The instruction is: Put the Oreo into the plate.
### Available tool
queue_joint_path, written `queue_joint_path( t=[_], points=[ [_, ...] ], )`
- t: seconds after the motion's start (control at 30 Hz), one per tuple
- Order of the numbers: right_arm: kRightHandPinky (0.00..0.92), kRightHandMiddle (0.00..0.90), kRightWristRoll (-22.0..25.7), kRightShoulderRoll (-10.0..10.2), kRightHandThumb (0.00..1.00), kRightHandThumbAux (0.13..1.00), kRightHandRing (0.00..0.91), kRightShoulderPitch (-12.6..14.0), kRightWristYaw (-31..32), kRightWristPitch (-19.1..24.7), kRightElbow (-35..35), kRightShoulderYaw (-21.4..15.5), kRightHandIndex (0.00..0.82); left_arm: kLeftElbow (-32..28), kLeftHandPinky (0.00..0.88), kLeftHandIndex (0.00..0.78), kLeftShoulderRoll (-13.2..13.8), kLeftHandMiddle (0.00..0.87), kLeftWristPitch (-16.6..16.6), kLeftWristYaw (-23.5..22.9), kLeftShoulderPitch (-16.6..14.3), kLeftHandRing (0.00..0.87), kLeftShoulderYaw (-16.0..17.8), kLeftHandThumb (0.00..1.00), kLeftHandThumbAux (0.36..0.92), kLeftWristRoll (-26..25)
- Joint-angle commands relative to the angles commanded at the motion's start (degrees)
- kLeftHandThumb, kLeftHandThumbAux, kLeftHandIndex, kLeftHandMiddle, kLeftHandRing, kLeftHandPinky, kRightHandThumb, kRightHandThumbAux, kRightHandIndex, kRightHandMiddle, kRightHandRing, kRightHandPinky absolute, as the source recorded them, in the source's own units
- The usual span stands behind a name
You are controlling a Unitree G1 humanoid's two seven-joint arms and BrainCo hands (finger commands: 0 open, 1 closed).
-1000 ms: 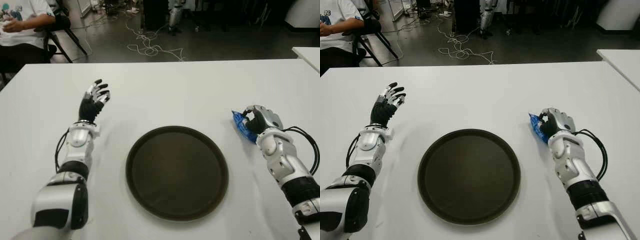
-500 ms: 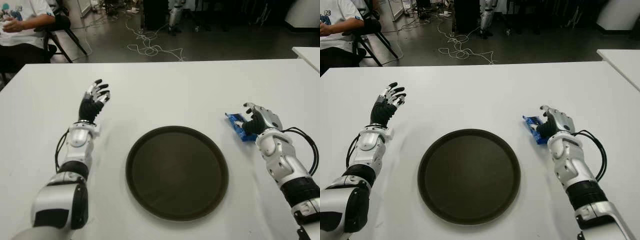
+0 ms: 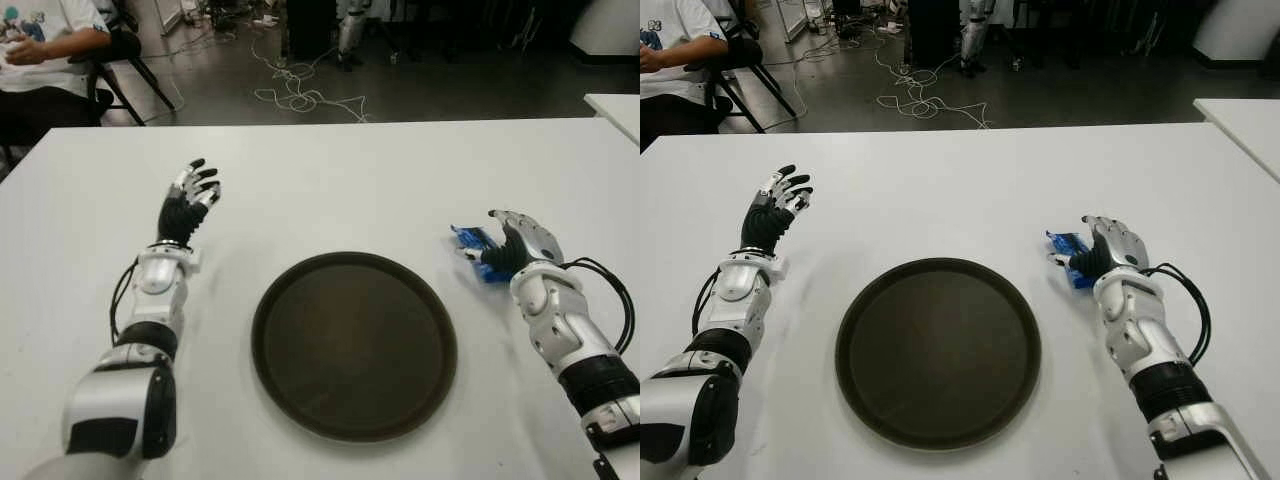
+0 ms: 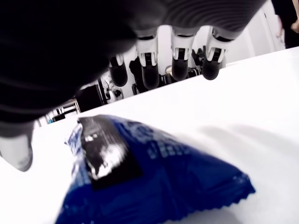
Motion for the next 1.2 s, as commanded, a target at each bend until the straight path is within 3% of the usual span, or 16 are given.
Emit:
queue_joint_path(
  t=[0.37, 0.83, 1.2],
  points=[
    [0.000, 0.000, -0.61, -0.29, 0.155, 0.435, 0.000, -0.23, 1.71, 0.32, -0.03, 0.44, 0.000, -0.14, 0.202, 0.113, -0.14, 0.203, 0.37, -0.16, 0.01, 0.190, 0.26, 0.338, 0.625, -0.43],
    [0.000, 0.000, -1.57, -0.50, 0.089, 0.463, 0.000, -0.39, 2.94, 2.12, -0.40, 1.21, 0.000, -0.39, 0.196, 0.119, -0.21, 0.211, 0.31, 0.11, 0.07, 0.196, 0.12, 0.341, 0.614, -0.30],
    [0.000, 0.000, -2.77, -1.10, 0.053, 0.488, 0.000, -0.71, 5.76, 2.35, 0.03, 3.94, 0.000, -0.30, 0.192, 0.123, -0.37, 0.213, 0.48, -0.23, 0.01, 0.199, 0.37, 0.359, 0.622, -0.71]
  ],
)
